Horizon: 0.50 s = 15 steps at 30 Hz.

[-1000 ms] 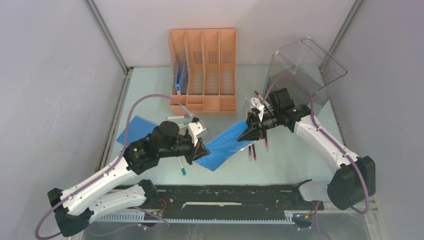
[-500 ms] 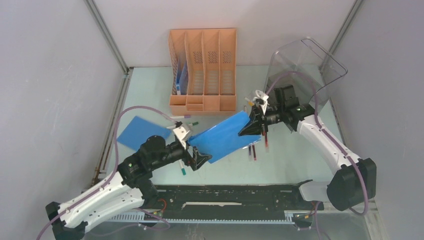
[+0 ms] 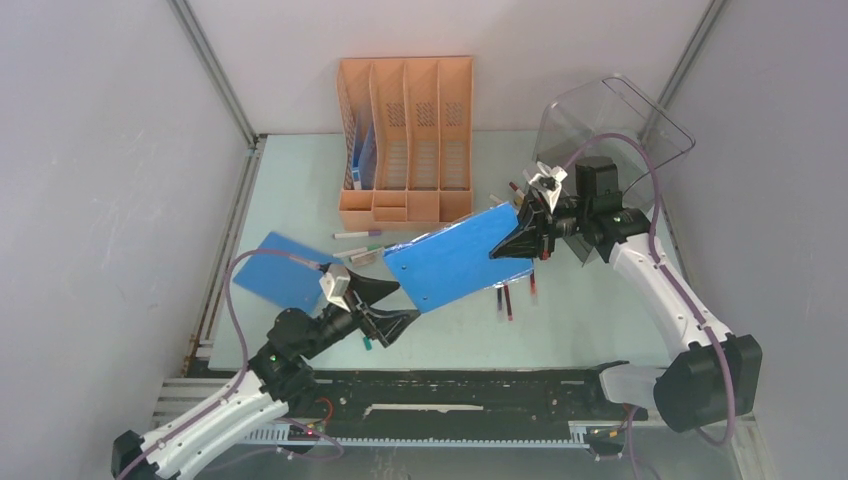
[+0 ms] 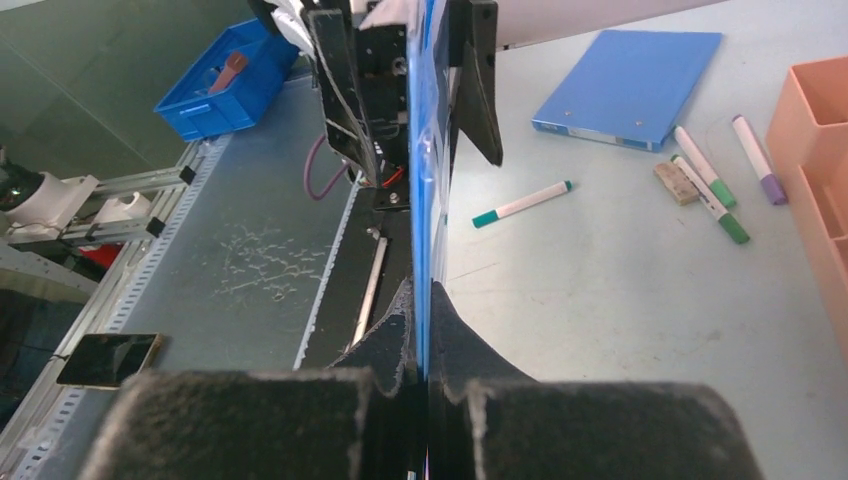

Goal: Organize the desk
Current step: Pick up the folder from the corner of the board.

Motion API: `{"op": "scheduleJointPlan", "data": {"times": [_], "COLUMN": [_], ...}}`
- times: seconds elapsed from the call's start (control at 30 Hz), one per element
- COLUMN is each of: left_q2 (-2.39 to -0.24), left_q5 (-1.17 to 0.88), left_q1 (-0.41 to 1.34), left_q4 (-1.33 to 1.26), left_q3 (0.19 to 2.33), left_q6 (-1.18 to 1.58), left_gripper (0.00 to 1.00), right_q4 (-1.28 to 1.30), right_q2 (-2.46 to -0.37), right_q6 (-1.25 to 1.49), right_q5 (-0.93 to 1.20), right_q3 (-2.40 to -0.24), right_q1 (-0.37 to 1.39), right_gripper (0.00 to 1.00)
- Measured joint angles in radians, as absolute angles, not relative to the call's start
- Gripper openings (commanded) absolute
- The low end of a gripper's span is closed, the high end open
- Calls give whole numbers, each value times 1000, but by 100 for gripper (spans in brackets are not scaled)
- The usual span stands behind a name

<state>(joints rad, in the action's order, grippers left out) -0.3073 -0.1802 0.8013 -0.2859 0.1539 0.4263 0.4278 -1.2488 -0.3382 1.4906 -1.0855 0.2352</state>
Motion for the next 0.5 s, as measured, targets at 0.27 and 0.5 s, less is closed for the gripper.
{"op": "scheduleJointPlan", "data": {"times": [0.27, 0.5], "left_q2": [-467, -585], "left_q5": [-276, -329], "left_q1": [800, 800], "left_q4": [-533, -699], "left_q3": [128, 141], "left_q6": [449, 472], "left_gripper": [100, 97], "right_q4": [420, 398], "right_q2": [-1247, -1247], "right_q6": [-315, -303], "right_q5": [1510, 1512], "right_q3": [-1085, -1085], "right_q1": [236, 249], "right_gripper": [0, 0]}}
